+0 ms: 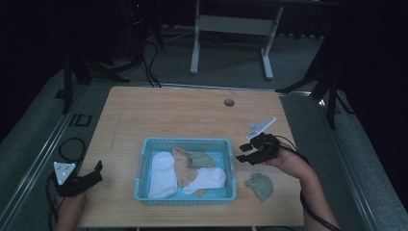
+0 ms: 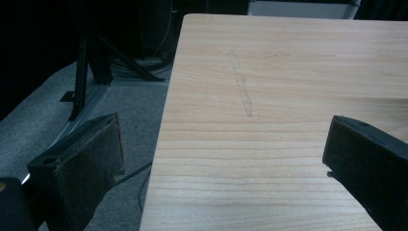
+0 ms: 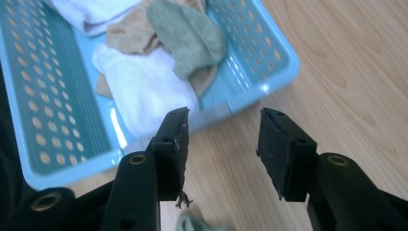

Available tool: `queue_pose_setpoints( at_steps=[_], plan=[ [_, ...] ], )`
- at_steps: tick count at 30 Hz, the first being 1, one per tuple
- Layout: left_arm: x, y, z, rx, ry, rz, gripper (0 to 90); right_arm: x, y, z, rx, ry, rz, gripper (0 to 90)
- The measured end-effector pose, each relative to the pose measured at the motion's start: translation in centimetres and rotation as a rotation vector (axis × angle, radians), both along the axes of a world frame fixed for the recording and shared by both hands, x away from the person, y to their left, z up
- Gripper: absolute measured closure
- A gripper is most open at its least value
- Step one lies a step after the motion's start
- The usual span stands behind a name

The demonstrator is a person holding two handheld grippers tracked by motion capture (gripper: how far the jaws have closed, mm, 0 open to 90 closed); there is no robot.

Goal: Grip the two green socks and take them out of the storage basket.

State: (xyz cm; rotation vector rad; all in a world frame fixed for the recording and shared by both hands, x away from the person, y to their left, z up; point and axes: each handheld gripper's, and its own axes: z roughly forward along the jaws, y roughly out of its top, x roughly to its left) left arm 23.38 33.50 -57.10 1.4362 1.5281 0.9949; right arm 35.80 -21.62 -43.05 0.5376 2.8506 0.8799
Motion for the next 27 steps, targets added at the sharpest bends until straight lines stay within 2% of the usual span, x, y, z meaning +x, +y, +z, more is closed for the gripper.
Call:
queue_pose_setpoints(
  at_steps=[2, 3, 9, 18, 22, 27],
  plan=[
    [0.0, 0.0, 0.0, 0.0, 0.0, 0.0, 0.4, 0.0, 0.3, 0.0, -0.002, 0.001, 0.004, 53.6],
    [0.0, 0.0, 0.0, -0.001, 0.0, 0.0, 0.4, 0.1, 1.2, 0.0, 0.001, 0.001, 0.024, 53.6],
    [0.0, 0.0, 0.0, -0.003, 0.0, -0.003, 0.4, 0.2, 3.1, -0.5, 0.005, 0.009, 0.059, 55.6],
    [0.0, 0.0, 0.0, -0.002, 0.001, -0.006, 0.4, 0.6, 5.8, -1.3, -0.037, 0.017, 0.105, 55.9],
    [0.0, 0.0, 0.0, -0.002, 0.0, -0.006, 0.3, 0.7, 6.6, -1.7, -0.04, 0.028, 0.121, 55.9],
    [0.0, 0.0, 0.0, -0.003, 0.0, -0.006, 0.3, 1.0, 8.4, -2.8, -0.056, 0.051, 0.15, 56.8]
  ],
)
